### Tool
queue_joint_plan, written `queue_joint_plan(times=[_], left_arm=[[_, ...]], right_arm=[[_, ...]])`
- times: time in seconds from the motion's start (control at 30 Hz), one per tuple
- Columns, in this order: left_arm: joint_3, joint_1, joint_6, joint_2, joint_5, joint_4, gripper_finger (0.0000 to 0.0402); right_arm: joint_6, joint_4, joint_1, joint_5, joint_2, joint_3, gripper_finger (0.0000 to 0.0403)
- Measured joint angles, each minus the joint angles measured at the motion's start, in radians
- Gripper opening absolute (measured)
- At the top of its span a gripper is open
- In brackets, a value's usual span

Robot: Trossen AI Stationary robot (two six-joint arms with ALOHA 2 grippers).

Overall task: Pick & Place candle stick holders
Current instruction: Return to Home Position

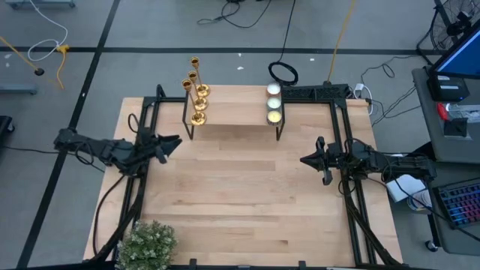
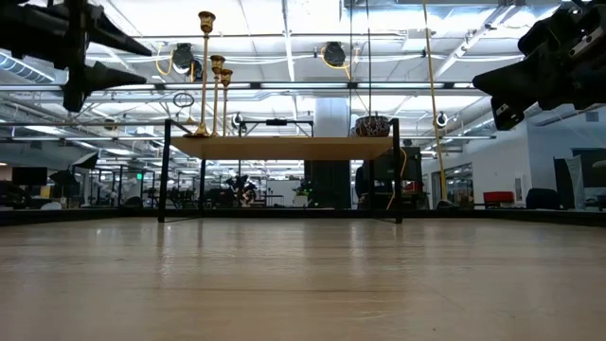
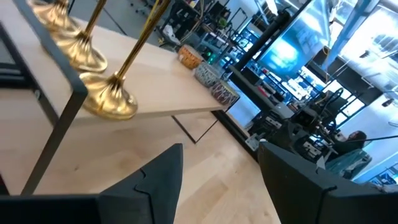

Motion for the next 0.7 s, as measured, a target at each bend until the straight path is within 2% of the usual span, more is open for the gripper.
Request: queue_joint_plan(times=[0.7], left_arm=[[-0.021,0.0,-0.022,-0.01,0.009,-0.041,0.0213]], right_arm=[[0.005,0.0,0.0,0.0,0.0,0.0,0.0006]])
